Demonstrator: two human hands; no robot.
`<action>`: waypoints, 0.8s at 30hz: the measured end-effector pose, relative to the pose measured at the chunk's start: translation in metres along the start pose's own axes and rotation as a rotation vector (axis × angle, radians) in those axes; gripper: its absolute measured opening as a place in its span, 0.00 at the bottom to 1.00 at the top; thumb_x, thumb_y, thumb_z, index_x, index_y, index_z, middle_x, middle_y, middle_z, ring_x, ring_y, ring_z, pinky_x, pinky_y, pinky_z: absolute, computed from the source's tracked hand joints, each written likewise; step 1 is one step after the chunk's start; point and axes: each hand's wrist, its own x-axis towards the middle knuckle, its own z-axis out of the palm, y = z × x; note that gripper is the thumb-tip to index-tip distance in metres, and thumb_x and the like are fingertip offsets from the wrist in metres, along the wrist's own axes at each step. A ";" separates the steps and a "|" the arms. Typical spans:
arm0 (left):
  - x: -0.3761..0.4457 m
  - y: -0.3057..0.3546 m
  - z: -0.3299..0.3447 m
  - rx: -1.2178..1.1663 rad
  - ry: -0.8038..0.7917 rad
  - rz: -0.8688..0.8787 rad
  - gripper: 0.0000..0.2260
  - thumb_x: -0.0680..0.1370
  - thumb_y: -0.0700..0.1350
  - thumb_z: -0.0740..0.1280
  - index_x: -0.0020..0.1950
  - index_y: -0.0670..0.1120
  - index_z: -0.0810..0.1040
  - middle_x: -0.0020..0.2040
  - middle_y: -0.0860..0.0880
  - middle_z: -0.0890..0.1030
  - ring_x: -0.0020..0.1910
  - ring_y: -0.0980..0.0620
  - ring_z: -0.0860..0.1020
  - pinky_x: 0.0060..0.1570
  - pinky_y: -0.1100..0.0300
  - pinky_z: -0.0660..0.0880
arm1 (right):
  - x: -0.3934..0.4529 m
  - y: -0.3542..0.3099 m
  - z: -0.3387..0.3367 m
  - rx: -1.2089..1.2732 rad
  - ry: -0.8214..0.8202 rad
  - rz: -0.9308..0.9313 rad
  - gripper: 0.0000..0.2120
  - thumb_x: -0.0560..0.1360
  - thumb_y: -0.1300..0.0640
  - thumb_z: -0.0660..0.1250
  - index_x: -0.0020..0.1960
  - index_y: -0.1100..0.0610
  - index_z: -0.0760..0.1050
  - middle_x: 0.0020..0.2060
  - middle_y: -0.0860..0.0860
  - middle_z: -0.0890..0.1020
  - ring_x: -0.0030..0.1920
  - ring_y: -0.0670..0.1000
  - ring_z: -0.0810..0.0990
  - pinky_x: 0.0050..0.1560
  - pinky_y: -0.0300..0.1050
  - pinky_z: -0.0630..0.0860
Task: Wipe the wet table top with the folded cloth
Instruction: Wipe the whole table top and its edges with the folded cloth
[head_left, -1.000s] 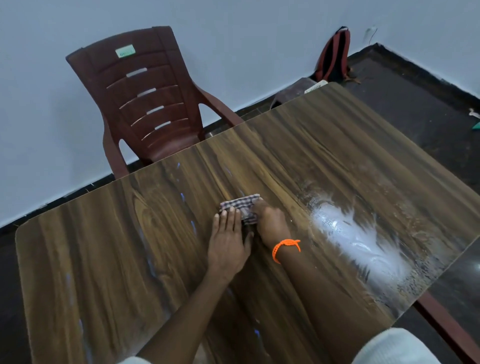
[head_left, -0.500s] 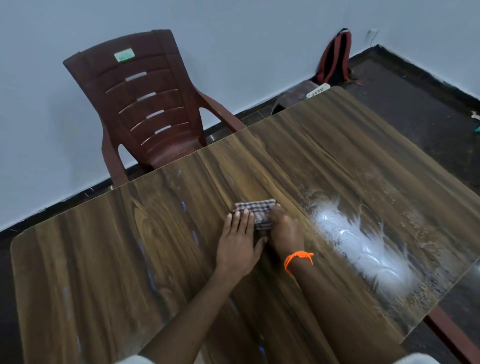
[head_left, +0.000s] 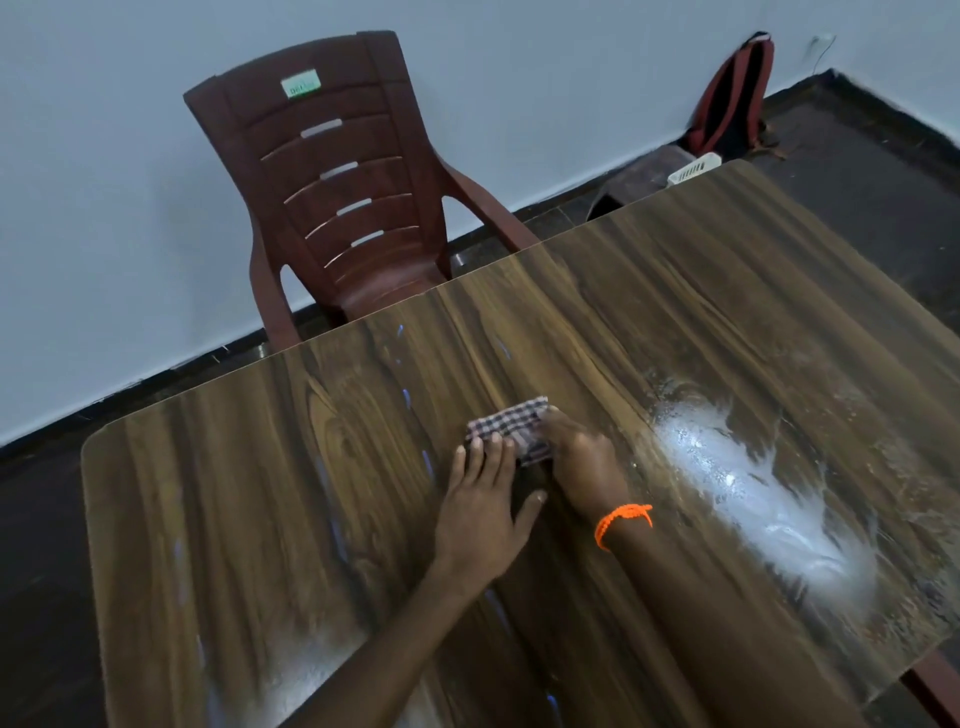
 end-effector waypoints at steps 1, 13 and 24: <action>0.001 0.005 0.003 -0.013 -0.008 0.021 0.35 0.83 0.65 0.48 0.81 0.42 0.61 0.80 0.42 0.65 0.81 0.43 0.58 0.81 0.43 0.50 | -0.004 0.006 0.000 0.009 0.061 0.035 0.14 0.70 0.64 0.65 0.52 0.51 0.81 0.60 0.48 0.80 0.60 0.47 0.78 0.58 0.41 0.75; 0.123 -0.039 -0.017 0.023 0.022 -0.048 0.36 0.84 0.63 0.52 0.83 0.40 0.53 0.83 0.42 0.57 0.83 0.46 0.51 0.81 0.48 0.45 | 0.115 -0.013 0.000 -0.035 0.069 0.134 0.09 0.72 0.64 0.64 0.48 0.57 0.80 0.47 0.55 0.84 0.46 0.59 0.83 0.43 0.53 0.78; 0.080 -0.043 -0.016 0.041 -0.014 -0.005 0.41 0.80 0.69 0.46 0.82 0.40 0.59 0.81 0.41 0.61 0.82 0.46 0.54 0.81 0.46 0.47 | 0.071 -0.007 0.010 0.002 0.141 -0.046 0.17 0.68 0.66 0.62 0.51 0.54 0.81 0.56 0.52 0.82 0.59 0.50 0.79 0.53 0.44 0.77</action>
